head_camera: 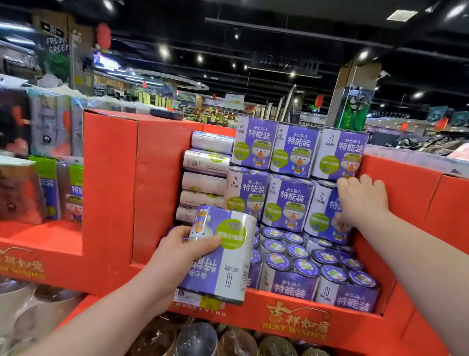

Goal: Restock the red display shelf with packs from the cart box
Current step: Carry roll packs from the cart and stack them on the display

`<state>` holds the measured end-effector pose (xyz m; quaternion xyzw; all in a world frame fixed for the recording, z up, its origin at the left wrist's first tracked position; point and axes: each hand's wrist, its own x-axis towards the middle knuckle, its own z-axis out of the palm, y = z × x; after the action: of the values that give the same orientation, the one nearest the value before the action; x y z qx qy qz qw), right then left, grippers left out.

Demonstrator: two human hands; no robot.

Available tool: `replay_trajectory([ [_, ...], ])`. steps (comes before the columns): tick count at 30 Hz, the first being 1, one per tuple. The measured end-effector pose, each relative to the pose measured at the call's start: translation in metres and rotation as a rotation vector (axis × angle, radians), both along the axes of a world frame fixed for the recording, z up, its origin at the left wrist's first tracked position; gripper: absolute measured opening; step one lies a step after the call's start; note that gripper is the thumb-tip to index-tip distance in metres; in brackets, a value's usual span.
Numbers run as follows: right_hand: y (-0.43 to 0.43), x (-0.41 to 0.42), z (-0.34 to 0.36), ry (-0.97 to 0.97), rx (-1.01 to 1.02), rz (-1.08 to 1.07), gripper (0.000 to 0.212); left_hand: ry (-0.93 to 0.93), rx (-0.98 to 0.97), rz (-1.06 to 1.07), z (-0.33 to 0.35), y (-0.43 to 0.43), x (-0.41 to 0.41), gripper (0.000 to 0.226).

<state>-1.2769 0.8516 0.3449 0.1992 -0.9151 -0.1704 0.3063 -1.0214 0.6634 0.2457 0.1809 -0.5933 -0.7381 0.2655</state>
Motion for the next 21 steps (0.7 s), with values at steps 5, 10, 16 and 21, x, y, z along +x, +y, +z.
replay_trajectory([
  [5, -0.002, -0.005, -0.014, 0.074, -0.018, 0.003, 0.066, -0.013, 0.008, 0.019, 0.001, -0.004, -0.008, 0.048],
  [10, -0.016, 0.021, -0.011, -0.129, -0.221, 0.446, 0.086, -0.020, 0.074, -0.024, 0.009, -0.002, -0.020, 0.066],
  [16, -0.032, 0.086, -0.030, 0.062, 0.073, 1.199, 0.091, -0.013, 0.197, -0.162, 0.033, 0.010, -0.033, 0.035],
  [21, -0.037, 0.091, -0.032, -0.430, -0.547, 1.133, 0.049, -0.066, 0.007, -0.049, 0.042, 0.012, -0.039, 0.046],
])
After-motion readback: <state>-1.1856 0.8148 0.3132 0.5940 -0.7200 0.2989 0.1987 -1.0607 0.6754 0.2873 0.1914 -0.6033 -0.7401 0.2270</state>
